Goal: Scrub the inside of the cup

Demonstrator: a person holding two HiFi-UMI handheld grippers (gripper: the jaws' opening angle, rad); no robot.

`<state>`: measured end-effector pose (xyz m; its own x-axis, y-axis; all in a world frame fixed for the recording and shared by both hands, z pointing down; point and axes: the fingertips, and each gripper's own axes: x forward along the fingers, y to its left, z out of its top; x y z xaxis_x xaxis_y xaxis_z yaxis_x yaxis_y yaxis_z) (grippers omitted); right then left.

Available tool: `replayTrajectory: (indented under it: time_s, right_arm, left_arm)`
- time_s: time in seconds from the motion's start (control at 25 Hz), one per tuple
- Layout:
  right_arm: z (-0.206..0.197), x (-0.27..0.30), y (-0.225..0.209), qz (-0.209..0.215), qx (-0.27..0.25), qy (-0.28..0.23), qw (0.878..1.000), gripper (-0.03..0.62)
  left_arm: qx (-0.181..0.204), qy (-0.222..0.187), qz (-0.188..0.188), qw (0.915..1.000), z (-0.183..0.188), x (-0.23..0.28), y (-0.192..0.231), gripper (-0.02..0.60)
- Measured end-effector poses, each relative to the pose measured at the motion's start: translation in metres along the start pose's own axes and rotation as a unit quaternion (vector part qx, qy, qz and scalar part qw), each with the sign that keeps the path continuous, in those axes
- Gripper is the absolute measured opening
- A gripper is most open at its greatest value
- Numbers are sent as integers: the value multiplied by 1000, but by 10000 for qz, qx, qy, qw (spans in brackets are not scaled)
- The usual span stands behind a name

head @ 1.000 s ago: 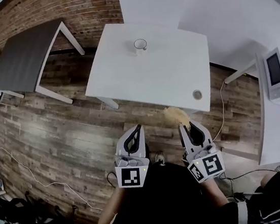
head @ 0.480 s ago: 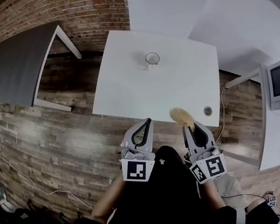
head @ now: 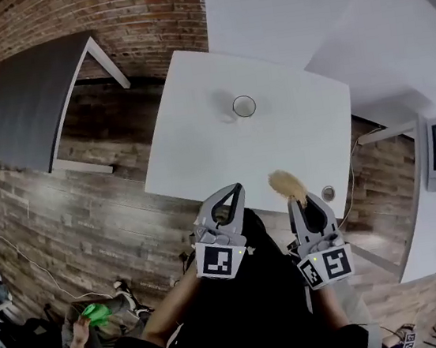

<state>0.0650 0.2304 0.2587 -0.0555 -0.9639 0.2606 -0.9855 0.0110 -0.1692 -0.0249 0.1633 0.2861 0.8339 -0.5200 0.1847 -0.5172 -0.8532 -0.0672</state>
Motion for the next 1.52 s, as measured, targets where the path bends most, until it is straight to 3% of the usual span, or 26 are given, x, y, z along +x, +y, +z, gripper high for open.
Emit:
replayTrajectory:
  time_s: [0.12,0.32,0.44,0.72,0.84,1.08,1.2,1.36,1.52]
  right_arm:
    - [3,22,-16,186,22,55,9998,55]
    - [25,55,-54,427,-53,7,9991,55]
    - [27,67,-66,465,-89,70,9989,55]
    - [14,98,-78,450,-74,445,9980,55]
    - [12,112,-82,356,-57,534,9979,55]
    - [-3,143,-82,297,15,832,9961,55]
    - [-16,162,-87,367,-53,1090,9934,55]
    - [-27,187,-97,432,42,1338,9901,55]
    - [-33,205,-100,489,48,1510,9873,55]
  left_arm:
    - [51,106,137,9998,-2,24,10,3]
    - [-234,249,439,9984,-4,64,24,3]
    - [-8,379,460,9982,-9,76,32,3]
    - [0,833,383,9958,-51,98,50,5]
    - [-50,1002,262,9946,-70,116,54,5]
    - [-148,1736,-209,9845,-135,152,59,98]
    - [3,2027,-369,9786,-167,173,61,135]
    - [2,2341,-544,9707,-201,202,63,146]
    - [30,2441,-699,9672,-212,219,61,144]
